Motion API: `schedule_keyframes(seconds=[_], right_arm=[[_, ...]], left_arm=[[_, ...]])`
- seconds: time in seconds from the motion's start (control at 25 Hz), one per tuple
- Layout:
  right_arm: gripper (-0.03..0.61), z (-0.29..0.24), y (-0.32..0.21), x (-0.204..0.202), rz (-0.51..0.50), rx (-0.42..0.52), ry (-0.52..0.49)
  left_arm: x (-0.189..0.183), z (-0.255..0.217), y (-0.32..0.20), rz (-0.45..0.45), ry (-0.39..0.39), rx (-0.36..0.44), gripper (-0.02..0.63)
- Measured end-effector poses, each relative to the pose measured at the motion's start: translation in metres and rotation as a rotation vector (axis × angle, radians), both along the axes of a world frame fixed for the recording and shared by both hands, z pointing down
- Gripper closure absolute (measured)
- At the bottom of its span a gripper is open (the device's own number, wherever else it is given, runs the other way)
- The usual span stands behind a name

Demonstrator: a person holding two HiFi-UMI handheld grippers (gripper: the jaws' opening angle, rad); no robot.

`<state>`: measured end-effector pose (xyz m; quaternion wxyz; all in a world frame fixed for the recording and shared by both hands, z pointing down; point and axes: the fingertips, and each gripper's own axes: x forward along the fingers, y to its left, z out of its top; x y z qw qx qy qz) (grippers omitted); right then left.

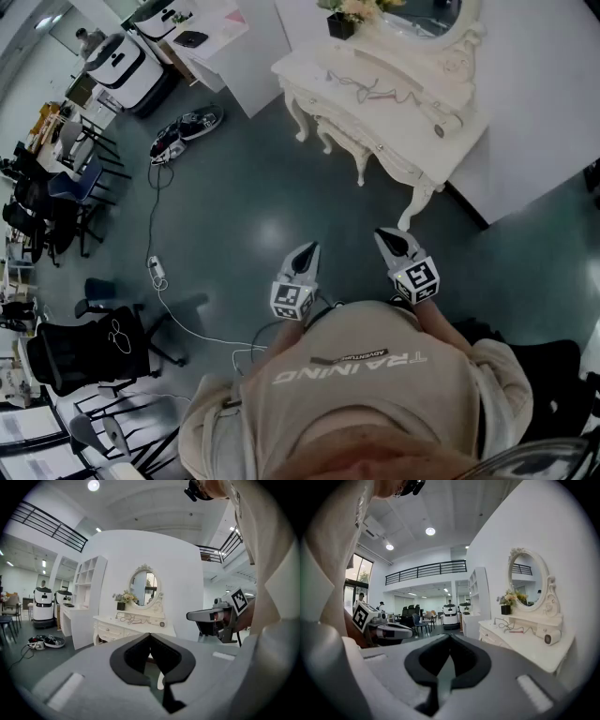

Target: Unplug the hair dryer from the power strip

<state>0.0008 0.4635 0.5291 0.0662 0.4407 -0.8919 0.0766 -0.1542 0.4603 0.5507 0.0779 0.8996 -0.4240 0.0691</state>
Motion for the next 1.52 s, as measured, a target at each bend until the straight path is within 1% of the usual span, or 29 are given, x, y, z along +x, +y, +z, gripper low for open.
schedule_keyframes(seconds=[0.16,0.28,0.36,0.44,0.56,0.68,0.76,0.84,1.0,1.04,1.16,1.24,1.4,1.52], right_arm=[[0.574,0.005,-0.009,-0.022,-0.005,-0.007,0.013],[0.574,0.012,-0.012,-0.037,-0.002,-0.012,0.024],[0.574,0.006,-0.017,-0.045,-0.003,-0.002,0.027],[0.574,-0.003,-0.020,-0.052,-0.026,0.014,0.043],[0.574,-0.009,-0.030,-0.055,-0.061,0.037,0.078],[0.574,-0.008,-0.049,-0.044,-0.049,0.033,0.093],[0.575,-0.008,-0.064,-0.031,-0.036,0.027,0.084],[0.574,-0.007,-0.083,-0.016,-0.028,0.013,0.054],[0.574,0.010,-0.124,0.027,-0.007,-0.065,-0.028],[0.574,0.013,-0.136,0.034,-0.001,-0.072,-0.042],[0.574,0.015,-0.180,0.040,-0.010,-0.060,-0.078],[0.574,0.012,-0.203,0.043,-0.036,-0.047,-0.099],[0.574,0.021,-0.243,0.057,-0.097,-0.030,-0.075],[0.574,0.030,-0.266,0.057,-0.106,-0.048,-0.080]], left_arm=[[-0.014,0.002,-0.009,0.025,0.006,0.011,0.607],[-0.030,0.009,-0.007,0.005,0.015,0.005,0.607],[-0.041,0.011,-0.007,-0.005,0.013,-0.003,0.607],[-0.050,0.009,-0.009,-0.001,0.018,-0.007,0.607],[-0.062,0.010,-0.021,0.004,0.025,-0.003,0.607],[-0.065,0.011,-0.047,-0.009,0.029,-0.003,0.607],[-0.059,0.010,-0.064,-0.018,0.032,-0.018,0.607],[-0.049,0.008,-0.084,-0.018,0.027,-0.037,0.607],[-0.010,0.013,-0.119,-0.008,0.060,-0.119,0.607],[-0.002,0.014,-0.128,-0.004,0.055,-0.129,0.607],[0.007,0.005,-0.159,-0.002,0.008,-0.126,0.607],[0.015,-0.004,-0.179,-0.010,-0.016,-0.116,0.607],[0.035,-0.003,-0.219,-0.035,-0.023,-0.096,0.607],[0.037,0.010,-0.240,-0.028,-0.034,-0.120,0.607]])
